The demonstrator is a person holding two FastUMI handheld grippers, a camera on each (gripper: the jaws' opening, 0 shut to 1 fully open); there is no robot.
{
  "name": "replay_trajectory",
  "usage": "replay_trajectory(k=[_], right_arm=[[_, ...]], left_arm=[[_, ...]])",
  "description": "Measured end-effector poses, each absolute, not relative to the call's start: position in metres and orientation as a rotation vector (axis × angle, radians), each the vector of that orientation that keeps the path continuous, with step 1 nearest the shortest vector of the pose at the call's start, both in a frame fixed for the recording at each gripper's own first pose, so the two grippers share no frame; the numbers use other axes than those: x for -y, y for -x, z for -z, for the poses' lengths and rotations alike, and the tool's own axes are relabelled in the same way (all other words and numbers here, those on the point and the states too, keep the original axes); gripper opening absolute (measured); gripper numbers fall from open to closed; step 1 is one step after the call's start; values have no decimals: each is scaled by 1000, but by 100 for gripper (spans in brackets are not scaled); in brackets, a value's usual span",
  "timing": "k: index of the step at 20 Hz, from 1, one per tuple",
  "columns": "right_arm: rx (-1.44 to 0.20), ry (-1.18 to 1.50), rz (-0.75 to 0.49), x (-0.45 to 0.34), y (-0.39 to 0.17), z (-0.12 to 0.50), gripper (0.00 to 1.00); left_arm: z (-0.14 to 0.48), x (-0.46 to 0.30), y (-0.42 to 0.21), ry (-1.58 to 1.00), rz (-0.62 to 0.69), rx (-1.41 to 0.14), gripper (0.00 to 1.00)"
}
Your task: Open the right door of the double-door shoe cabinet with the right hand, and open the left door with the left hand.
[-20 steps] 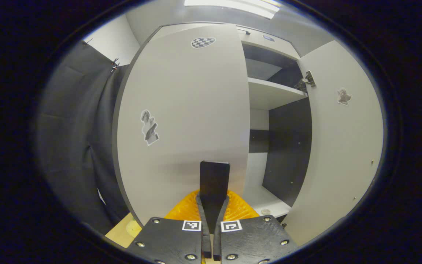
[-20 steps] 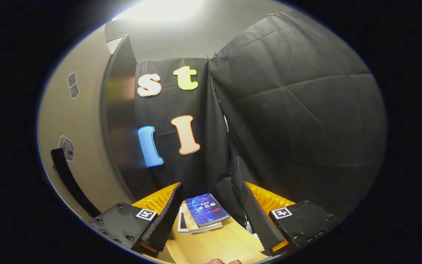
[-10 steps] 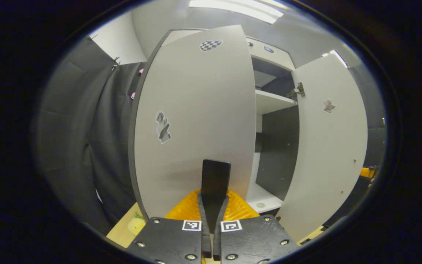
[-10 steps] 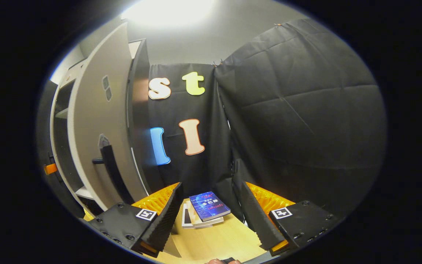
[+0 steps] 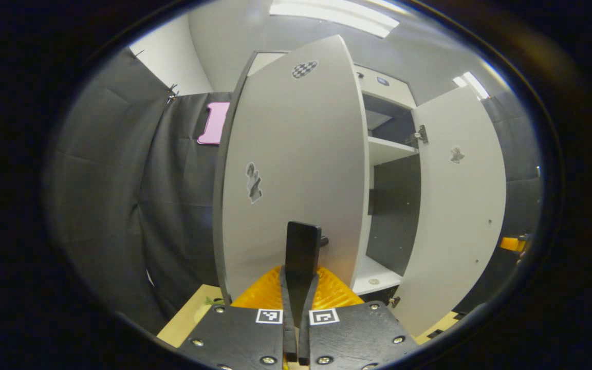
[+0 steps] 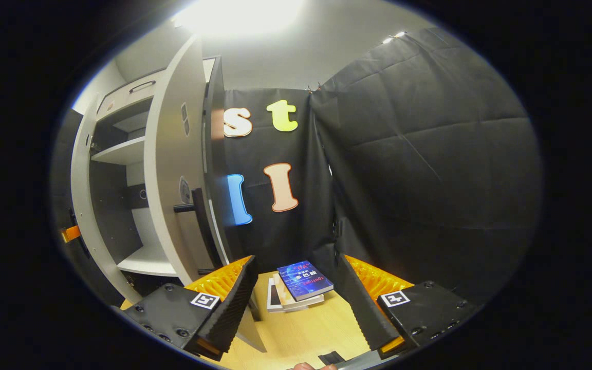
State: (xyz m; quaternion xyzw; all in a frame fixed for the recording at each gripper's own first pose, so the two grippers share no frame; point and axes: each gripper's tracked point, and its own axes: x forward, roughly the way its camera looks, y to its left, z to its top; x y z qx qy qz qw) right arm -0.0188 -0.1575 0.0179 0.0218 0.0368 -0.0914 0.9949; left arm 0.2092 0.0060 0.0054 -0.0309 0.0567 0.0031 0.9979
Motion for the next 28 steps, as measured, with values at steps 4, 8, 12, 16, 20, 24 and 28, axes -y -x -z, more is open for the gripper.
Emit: replay_trajectory(k=[4, 8, 12, 16, 20, 24, 28], right_arm=[[-63, -36, 168, 150, 21, -19, 98], [-70, -33, 153, 145, 18, -16, 98], [-67, -38, 152, 145, 17, -16, 98], [-60, -47, 156, 146, 15, -16, 98], [-68, -32, 160, 144, 16, -11, 98], [-65, -22, 148, 134, 16, -16, 98], [-42, -15, 135, 124, 13, -22, 98]], left_arm=[[-6, -9, -210, 58, -31, -100, 4], [-6, -10, -210, 52, -33, -96, 4], [-7, -11, -209, 49, -41, -92, 4], [-7, -14, -204, 44, -65, -92, 4], [-6, -21, -200, 41, -109, -88, 3], [-4, -57, -192, -4, -155, -92, 2], [6, -115, -178, 70, -117, -103, 2]])
